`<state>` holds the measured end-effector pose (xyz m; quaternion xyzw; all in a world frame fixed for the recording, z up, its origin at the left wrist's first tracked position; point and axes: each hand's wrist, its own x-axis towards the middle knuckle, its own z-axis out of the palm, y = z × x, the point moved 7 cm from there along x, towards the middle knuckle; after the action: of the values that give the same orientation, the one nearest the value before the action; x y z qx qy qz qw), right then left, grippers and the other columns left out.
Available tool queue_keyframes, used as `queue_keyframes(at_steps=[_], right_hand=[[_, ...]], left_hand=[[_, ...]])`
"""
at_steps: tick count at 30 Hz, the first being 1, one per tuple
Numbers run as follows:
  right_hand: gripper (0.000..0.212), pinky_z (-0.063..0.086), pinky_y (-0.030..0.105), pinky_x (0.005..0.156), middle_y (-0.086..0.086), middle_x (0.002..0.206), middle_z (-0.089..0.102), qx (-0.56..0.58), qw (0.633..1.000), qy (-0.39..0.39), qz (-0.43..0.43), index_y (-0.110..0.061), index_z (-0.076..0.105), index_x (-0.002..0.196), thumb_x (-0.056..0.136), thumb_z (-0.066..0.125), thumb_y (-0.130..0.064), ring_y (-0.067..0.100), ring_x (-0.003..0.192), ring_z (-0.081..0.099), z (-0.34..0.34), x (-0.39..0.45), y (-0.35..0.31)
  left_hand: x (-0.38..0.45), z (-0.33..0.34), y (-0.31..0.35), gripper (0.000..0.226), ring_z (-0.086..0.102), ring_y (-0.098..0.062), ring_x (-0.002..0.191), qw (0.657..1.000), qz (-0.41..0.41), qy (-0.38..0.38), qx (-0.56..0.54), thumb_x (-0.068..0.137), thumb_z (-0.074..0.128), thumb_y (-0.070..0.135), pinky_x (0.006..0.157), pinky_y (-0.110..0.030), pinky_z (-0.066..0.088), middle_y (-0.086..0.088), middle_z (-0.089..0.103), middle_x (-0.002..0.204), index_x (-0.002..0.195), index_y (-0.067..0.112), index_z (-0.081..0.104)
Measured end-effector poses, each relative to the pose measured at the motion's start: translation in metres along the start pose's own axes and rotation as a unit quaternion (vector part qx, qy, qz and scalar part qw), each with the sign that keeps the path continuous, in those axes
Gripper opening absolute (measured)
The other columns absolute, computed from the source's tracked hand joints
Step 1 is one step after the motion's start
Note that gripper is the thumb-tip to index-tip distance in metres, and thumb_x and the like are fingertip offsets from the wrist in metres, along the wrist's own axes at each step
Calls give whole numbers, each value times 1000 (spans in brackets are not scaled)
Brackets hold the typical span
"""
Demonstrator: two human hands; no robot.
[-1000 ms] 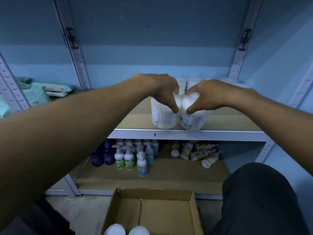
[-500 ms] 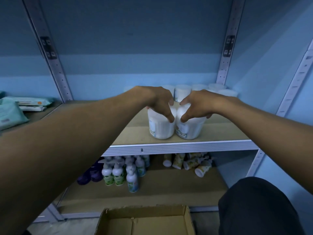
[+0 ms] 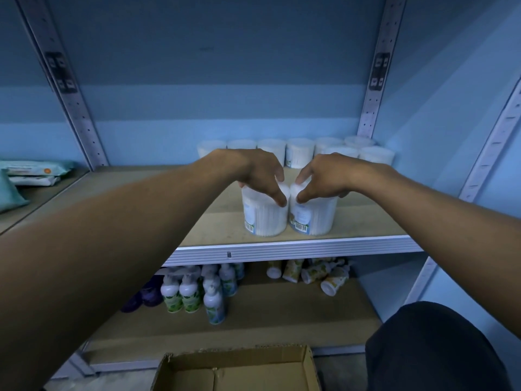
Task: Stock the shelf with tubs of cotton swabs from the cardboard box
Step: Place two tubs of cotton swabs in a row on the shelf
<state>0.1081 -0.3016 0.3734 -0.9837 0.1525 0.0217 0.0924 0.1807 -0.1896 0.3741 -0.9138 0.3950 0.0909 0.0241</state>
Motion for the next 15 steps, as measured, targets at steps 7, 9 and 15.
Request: queue_keyframes(at_steps=[7, 9, 15], right_hand=[[59, 49, 36, 93, -2, 124, 62, -26, 998, 49, -36, -39, 65, 121, 67, 82, -56, 15, 108, 50, -12, -7, 0], [49, 51, 35, 88, -4, 112, 65, -30, 997, 58, -48, -36, 70, 113, 67, 85, -49, 12, 100, 47, -11, -13, -2], [42, 45, 33, 71, -1, 114, 61, -44, 993, 100, -39, -39, 69, 110, 72, 85, -31, 23, 107, 58, 5, -17, 1]], left_hand=[[-16, -10, -4, 85, 56, -20, 122, 999, 18, 32, -11, 65, 75, 70, 104, -39, 47, 14, 51, 140, 138, 34, 50], [-23, -10, -3, 78, 52, -17, 126, 998, 29, 58, 4, 68, 75, 66, 105, -38, 44, 13, 53, 139, 135, 31, 54], [-31, 0, -5, 54, 53, -13, 117, 994, 45, 100, -9, 71, 82, 50, 95, -31, 46, 9, 61, 125, 119, 28, 68]])
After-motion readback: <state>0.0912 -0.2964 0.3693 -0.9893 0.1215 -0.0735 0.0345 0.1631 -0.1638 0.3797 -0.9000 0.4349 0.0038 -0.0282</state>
